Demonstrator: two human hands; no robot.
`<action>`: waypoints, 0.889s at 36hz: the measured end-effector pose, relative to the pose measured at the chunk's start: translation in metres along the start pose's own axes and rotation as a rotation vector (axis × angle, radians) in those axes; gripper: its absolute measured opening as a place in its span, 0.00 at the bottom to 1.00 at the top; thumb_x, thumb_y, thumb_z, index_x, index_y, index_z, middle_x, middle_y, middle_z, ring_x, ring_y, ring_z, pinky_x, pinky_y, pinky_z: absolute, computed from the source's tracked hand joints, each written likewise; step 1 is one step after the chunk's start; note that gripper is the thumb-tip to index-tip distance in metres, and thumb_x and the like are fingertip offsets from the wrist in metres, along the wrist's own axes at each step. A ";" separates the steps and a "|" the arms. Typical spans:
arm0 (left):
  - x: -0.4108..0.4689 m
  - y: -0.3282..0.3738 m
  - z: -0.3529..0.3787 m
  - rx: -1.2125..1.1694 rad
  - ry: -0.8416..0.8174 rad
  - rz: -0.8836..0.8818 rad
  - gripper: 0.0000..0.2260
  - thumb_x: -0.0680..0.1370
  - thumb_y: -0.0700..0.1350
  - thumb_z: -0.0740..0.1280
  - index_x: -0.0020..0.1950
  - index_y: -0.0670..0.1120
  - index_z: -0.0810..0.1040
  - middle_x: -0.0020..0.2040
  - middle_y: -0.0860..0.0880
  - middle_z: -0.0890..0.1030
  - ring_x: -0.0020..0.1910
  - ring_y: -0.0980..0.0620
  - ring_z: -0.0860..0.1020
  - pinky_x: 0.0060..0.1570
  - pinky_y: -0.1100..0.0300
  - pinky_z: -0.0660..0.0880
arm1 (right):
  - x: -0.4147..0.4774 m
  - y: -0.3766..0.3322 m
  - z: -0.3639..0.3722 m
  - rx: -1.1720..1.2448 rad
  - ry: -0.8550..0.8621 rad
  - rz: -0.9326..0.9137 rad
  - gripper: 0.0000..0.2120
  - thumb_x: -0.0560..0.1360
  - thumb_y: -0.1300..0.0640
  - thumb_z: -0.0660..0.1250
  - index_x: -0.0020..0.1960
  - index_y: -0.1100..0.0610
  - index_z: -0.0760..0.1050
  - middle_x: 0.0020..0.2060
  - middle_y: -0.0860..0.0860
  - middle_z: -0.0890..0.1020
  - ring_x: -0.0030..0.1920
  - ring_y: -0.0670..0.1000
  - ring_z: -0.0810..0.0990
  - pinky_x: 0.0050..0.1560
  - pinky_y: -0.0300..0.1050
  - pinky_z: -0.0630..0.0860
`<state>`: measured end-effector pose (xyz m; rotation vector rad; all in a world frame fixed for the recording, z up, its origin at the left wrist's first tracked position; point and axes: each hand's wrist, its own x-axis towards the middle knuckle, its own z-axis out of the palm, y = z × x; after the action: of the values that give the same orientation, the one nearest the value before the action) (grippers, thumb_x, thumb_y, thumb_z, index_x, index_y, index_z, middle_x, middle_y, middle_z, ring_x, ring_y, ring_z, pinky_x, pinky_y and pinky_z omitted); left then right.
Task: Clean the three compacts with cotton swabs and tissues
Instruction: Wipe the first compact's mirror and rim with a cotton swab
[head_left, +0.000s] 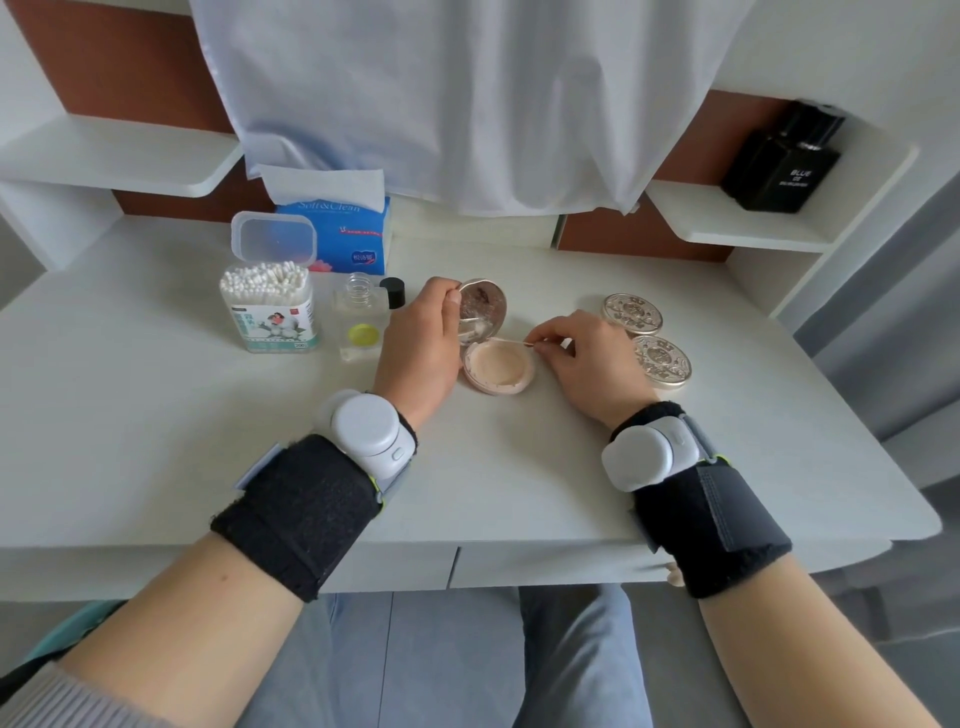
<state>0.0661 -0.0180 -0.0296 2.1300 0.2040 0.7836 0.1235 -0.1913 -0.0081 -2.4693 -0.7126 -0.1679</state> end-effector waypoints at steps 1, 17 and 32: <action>0.000 0.000 0.000 0.002 0.003 0.002 0.11 0.83 0.46 0.54 0.55 0.43 0.74 0.30 0.52 0.72 0.34 0.39 0.77 0.37 0.43 0.76 | 0.000 0.001 0.000 0.008 0.018 0.009 0.08 0.76 0.58 0.66 0.50 0.51 0.83 0.45 0.51 0.80 0.41 0.47 0.73 0.43 0.38 0.65; -0.002 0.004 -0.003 0.062 0.005 0.063 0.12 0.83 0.44 0.54 0.56 0.40 0.74 0.32 0.47 0.74 0.35 0.37 0.77 0.40 0.43 0.75 | -0.007 -0.001 -0.004 0.107 0.099 0.040 0.07 0.76 0.60 0.66 0.50 0.55 0.83 0.42 0.50 0.79 0.39 0.48 0.71 0.41 0.36 0.61; -0.005 0.006 -0.008 0.108 0.047 0.026 0.12 0.83 0.45 0.53 0.55 0.40 0.73 0.39 0.39 0.79 0.35 0.37 0.79 0.35 0.44 0.77 | -0.046 0.004 -0.017 0.121 0.057 0.023 0.05 0.74 0.61 0.68 0.46 0.55 0.82 0.39 0.49 0.79 0.35 0.43 0.71 0.40 0.34 0.63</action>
<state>0.0567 -0.0188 -0.0240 2.2212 0.2487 0.8558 0.0871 -0.2247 -0.0084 -2.3473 -0.6511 -0.1808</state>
